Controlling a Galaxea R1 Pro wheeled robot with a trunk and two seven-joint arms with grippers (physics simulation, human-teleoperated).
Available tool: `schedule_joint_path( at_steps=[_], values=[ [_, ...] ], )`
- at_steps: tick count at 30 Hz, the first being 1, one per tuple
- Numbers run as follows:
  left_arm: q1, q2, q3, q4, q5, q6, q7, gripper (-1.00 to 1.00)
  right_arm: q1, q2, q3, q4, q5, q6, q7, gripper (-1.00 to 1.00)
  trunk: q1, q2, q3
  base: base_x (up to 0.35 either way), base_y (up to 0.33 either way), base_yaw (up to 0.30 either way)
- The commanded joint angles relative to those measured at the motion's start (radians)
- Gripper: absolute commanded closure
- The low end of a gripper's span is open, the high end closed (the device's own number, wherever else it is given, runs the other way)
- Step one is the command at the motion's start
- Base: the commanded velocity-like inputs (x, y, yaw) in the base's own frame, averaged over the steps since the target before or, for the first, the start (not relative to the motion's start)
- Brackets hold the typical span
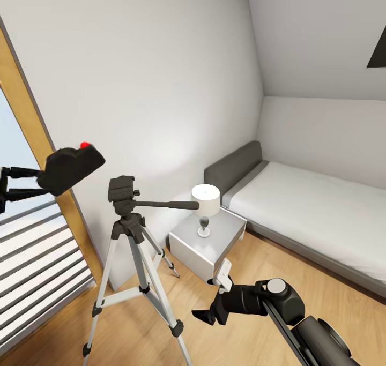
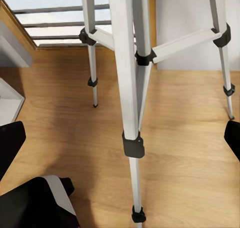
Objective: Attach the digital camera to the camera tripod in the bedroom.
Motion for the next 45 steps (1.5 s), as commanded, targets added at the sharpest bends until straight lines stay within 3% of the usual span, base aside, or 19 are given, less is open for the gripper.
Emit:
schedule_joint_path(
  at_steps=[1, 4, 5, 8, 9, 14, 15, 20, 21, 22, 23, 24, 30, 31, 36, 45],
  values=[
    [-0.061, 0.005, -0.060, 0.015, 0.001, 0.008, -0.014, 1.00, -0.001, 0.000, 0.001, -0.001, 0.005, 0.005, 0.004, -1.00, 0.000, -0.002, -0.002, 0.000, 0.000, 0.000],
    [-0.220, 0.011, -0.221, 0.048, 0.001, 0.007, -0.040, 1.00, -0.001, 0.000, 0.003, -0.001, 0.005, 0.005, 0.004, -1.00, 0.000, -0.002, -0.002, 0.000, 0.000, 0.000],
    [-0.315, 0.013, -0.316, 0.063, 0.002, 0.006, -0.053, 1.00, -0.001, 0.001, 0.003, -0.001, 0.005, 0.006, 0.004, -1.00, 0.000, -0.002, -0.002, 0.000, 0.000, 0.000],
    [-0.435, 0.016, -0.428, 0.084, 0.004, 0.005, -0.066, 1.00, -0.001, 0.001, 0.003, -0.001, 0.005, 0.006, 0.004, -1.00, 0.000, -0.002, -0.002, 0.000, 0.000, 0.000],
    [-0.435, 0.016, -0.428, 0.084, 0.004, 0.005, -0.066, 1.00, -0.001, 0.001, 0.003, -0.001, 0.005, 0.006, 0.004, -1.00, 0.000, -0.002, -0.002, 0.000, 0.000, 0.000],
    [-0.581, 0.018, -0.536, 0.127, 0.006, 0.000, -0.082, 1.00, -0.001, 0.001, 0.005, -0.001, 0.006, 0.007, 0.004, -1.00, 0.000, -0.002, -0.002, 0.000, 0.000, 0.000],
    [-0.581, 0.018, -0.536, 0.127, 0.006, 0.000, -0.082, 1.00, -0.001, 0.001, 0.005, -0.001, 0.006, 0.007, 0.004, -1.00, 0.000, -0.002, -0.002, 0.000, 0.000, 0.000],
    [-0.670, 0.007, -0.616, 0.167, 0.035, -0.018, -0.089, 1.00, -0.001, 0.001, 0.002, -0.001, 0.005, 0.008, 0.005, -1.00, 0.000, -0.002, -0.002, 0.000, 0.000, 0.000],
    [-0.670, 0.007, -0.616, 0.167, 0.035, -0.018, -0.089, 1.00, -0.001, 0.001, 0.002, -0.001, 0.005, 0.008, 0.005, -1.00, 0.000, -0.002, -0.002, 0.000, 0.000, 0.000],
    [-0.698, -0.004, -0.656, 0.185, 0.056, -0.036, -0.090, 1.00, -0.001, 0.001, 0.001, -0.001, 0.003, 0.009, 0.005, -1.00, 0.000, -0.002, -0.002, 0.000, 0.000, 0.000],
    [-0.712, -0.009, -0.678, 0.196, 0.067, -0.046, -0.091, 1.00, -0.001, 0.002, 0.001, -0.001, 0.002, 0.010, 0.005, -1.00, 0.000, -0.002, -0.002, 0.000, 0.000, 0.000],
    [-0.712, -0.009, -0.678, 0.196, 0.067, -0.046, -0.091, 1.00, -0.001, 0.002, 0.001, -0.001, 0.002, 0.010, 0.005, -1.00, 0.000, -0.002, -0.002, 0.000, 0.000, 0.000],
    [-0.790, -0.043, -0.820, 0.245, 0.121, -0.083, -0.092, 1.00, -0.008, 0.005, -0.001, -0.002, -0.004, 0.062, 0.011, -1.00, 0.000, -0.002, -0.002, 0.000, 0.000, 0.000],
    [-0.790, -0.043, -0.820, 0.245, 0.121, -0.083, -0.092, 1.00, -0.008, 0.005, -0.001, -0.002, -0.004, 0.062, 0.011, -1.00, 0.000, -0.002, -0.002, 0.000, 0.000, 0.000],
    [-0.830, -0.061, -0.895, 0.267, 0.146, -0.095, -0.092, 1.00, -0.015, 0.014, -0.010, -0.002, -0.006, 0.101, 0.033, -1.00, 0.000, -0.002, -0.002, 0.000, 0.000, 0.000],
    [-0.843, -0.069, -0.924, 0.275, 0.158, -0.100, -0.092, 1.00, -0.018, 0.056, -0.016, -0.003, -0.007, 0.120, 0.083, -1.00, 0.000, -0.002, -0.002, 0.000, 0.000, 0.000]
  ],
)
